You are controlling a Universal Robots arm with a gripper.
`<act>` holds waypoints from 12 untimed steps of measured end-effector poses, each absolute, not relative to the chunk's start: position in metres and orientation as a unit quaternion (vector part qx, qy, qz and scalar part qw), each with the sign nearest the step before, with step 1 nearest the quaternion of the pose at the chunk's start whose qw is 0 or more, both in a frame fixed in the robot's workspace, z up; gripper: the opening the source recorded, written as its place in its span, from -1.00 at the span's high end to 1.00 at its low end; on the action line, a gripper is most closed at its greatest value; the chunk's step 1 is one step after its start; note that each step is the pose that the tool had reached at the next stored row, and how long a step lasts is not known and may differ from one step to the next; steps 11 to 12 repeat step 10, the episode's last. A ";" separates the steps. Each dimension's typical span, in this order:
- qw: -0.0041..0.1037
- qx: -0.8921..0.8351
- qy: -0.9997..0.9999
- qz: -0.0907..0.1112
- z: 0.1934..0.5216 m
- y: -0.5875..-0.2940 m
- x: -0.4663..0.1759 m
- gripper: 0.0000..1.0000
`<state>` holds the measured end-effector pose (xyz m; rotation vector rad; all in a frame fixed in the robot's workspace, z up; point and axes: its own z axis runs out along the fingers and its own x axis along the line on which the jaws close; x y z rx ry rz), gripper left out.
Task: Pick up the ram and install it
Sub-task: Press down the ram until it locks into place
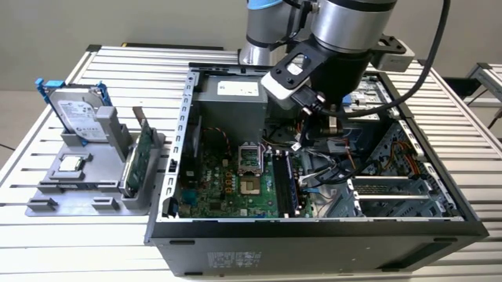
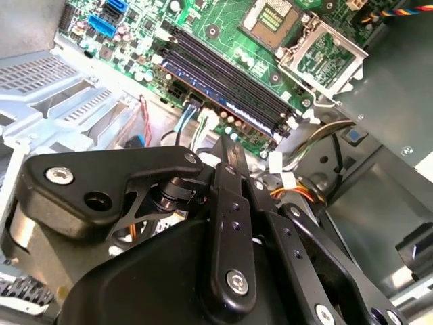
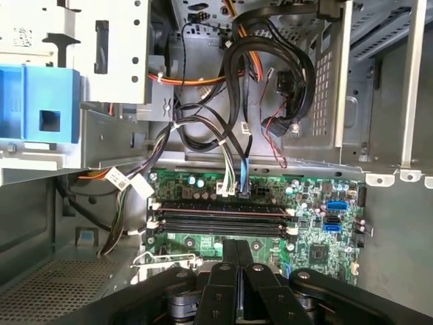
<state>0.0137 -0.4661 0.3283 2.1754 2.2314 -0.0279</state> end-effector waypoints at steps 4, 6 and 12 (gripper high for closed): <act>0.012 0.698 0.716 -0.009 0.332 -0.466 0.014 1.00; 0.012 0.698 0.716 -0.009 0.332 -0.466 0.014 1.00; 0.012 0.698 0.716 -0.009 0.332 -0.466 0.014 1.00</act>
